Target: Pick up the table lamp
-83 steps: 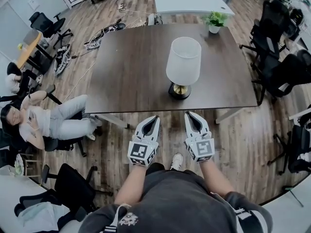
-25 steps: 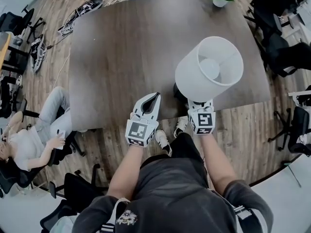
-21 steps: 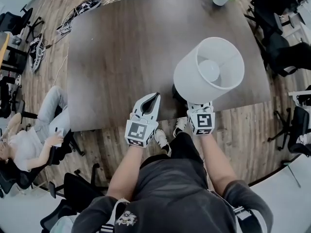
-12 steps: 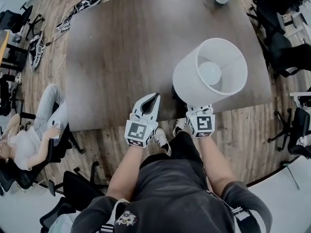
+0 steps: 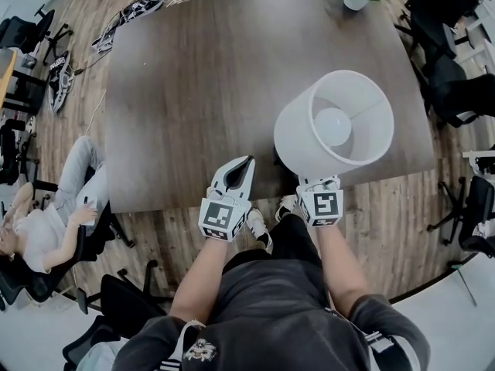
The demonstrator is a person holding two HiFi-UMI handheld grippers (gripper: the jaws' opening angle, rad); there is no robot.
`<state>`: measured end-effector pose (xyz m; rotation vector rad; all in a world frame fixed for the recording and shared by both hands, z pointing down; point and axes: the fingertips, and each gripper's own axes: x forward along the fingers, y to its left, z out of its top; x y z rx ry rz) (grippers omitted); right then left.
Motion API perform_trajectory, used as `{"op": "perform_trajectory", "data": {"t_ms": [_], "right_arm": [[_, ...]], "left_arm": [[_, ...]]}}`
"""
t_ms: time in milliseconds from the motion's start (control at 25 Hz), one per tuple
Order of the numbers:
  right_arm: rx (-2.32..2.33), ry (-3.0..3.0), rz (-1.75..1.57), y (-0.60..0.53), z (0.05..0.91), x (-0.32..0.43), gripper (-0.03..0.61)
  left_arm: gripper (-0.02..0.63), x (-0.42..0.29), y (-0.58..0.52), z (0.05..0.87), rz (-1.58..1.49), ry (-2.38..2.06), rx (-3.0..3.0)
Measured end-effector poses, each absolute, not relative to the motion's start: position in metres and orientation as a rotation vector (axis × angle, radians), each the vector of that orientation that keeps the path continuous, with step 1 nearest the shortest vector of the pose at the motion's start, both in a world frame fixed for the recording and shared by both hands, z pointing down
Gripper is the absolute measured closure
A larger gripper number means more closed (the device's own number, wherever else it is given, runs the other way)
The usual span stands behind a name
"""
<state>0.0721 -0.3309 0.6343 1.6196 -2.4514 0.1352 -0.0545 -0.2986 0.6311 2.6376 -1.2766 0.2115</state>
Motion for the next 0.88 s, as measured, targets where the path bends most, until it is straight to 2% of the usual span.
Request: {"op": "perform_trajectory", "data": {"t_ms": [440,880], "right_arm": [[1.574,-2.491,0.089,-0.334,0.598,0.069,0.48],[1.548,-2.525,0.094,-0.334,0.499,0.067,0.48]], "left_arm": [[0.606,-0.046,-0.304,0.621,0.175,-1.27,2.646],[0.606,-0.054,-0.318,0.535,0.106,-1.34,2.687]]}}
